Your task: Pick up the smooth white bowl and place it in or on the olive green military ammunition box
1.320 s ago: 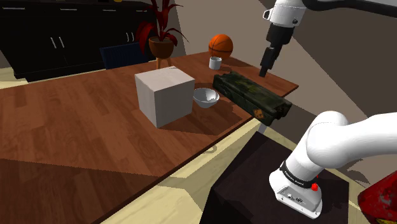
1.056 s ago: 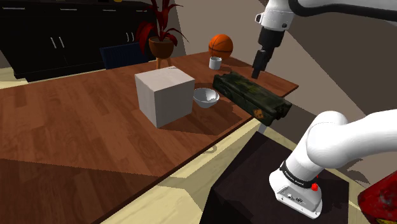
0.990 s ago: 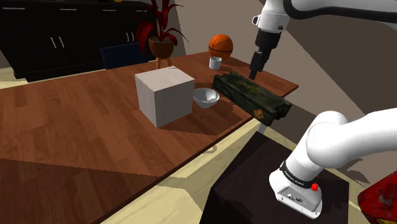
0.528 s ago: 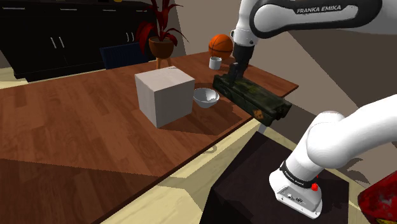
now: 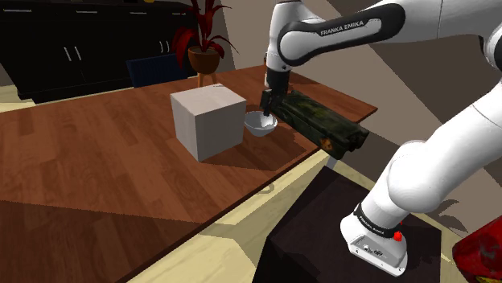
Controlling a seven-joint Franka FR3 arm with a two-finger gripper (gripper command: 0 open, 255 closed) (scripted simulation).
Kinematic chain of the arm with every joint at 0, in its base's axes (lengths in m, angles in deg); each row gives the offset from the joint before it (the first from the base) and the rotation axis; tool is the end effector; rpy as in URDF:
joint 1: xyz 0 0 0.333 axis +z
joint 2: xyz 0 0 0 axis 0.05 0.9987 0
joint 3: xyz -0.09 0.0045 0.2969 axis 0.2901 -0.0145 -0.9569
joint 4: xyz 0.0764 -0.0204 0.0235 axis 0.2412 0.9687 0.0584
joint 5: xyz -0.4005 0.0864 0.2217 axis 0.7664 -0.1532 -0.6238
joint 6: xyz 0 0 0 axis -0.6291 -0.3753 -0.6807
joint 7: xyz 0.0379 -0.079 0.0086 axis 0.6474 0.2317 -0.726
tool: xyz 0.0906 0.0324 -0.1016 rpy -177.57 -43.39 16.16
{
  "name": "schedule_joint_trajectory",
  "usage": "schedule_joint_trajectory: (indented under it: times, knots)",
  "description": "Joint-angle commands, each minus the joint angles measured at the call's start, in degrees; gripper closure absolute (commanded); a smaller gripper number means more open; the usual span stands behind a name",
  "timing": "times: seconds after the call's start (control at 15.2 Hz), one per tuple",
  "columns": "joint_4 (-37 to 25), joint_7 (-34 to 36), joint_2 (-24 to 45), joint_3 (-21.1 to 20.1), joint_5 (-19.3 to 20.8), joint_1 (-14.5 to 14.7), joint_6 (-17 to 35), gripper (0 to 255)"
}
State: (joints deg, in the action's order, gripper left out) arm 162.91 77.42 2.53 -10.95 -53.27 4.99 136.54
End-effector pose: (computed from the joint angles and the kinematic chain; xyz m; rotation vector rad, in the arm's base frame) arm 0.5408 0.0090 0.4030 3.0935 0.1233 -0.0336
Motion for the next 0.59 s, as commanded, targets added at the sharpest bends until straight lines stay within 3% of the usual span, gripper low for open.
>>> schedule_joint_trajectory:
  times: [0.0,0.4,0.53]
  knots:
    - [-2.1,0.2,4.6,0.0,0.1,0.0,2.6,0]
    - [-10.1,1.5,17.6,-0.4,0.5,0.3,7.3,0]
    - [-9.2,1.5,18.2,-0.4,0.5,0.2,8.8,0]
